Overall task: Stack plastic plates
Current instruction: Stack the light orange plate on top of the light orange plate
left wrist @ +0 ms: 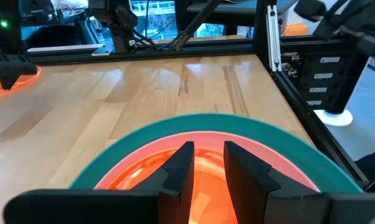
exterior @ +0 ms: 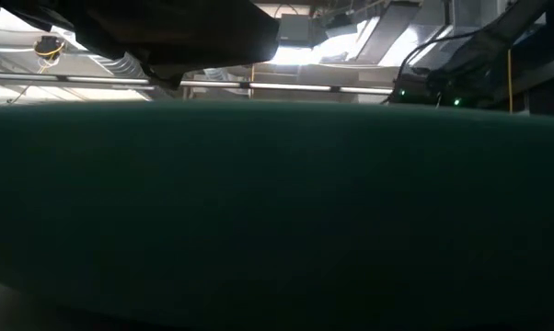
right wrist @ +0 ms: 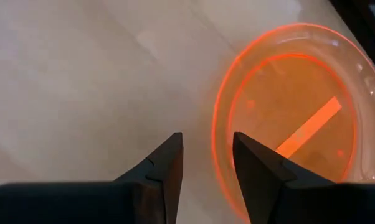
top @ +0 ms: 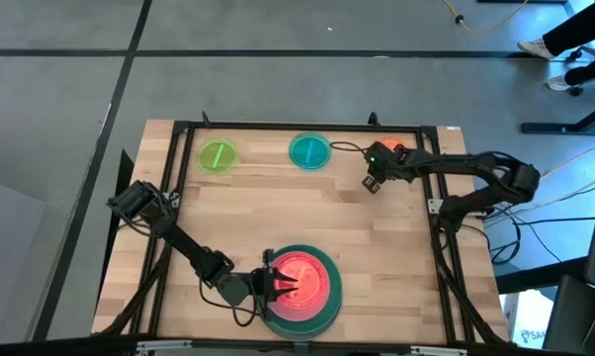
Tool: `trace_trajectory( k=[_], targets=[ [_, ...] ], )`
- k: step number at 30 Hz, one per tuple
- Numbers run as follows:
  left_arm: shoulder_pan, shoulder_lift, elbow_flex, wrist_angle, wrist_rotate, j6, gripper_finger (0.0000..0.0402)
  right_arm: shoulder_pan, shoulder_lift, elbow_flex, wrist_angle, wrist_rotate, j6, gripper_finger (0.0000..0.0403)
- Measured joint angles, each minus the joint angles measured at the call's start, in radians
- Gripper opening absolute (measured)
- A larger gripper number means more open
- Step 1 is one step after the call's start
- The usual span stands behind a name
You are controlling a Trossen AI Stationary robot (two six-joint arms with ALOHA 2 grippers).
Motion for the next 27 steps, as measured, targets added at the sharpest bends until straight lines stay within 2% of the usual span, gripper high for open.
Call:
trace_trajectory(
  k=[7, 15, 19, 27],
  targets=[
    [0.000, 0.000, 0.000, -0.004, 0.000, -0.001, 0.0080, -0.052, 0.080, 0.000, 0.063, 0.018, -0.019, 0.0131],
    [0.000, 0.000, 0.000, -0.004, 0.000, -0.001, 0.0080, -0.052, 0.121, 0.000, 0.097, 0.028, -0.049, 0.0127],
    [0.000, 0.000, 0.000, -0.004, 0.000, -0.001, 0.0080, -0.051, 0.130, 0.002, 0.099, 0.034, -0.056, 0.0101],
    [0.000, 0.000, 0.000, -0.004, 0.000, 0.000, 0.0080, -0.050, 0.132, 0.002, 0.100, 0.037, -0.091, 0.0016]
  ],
)
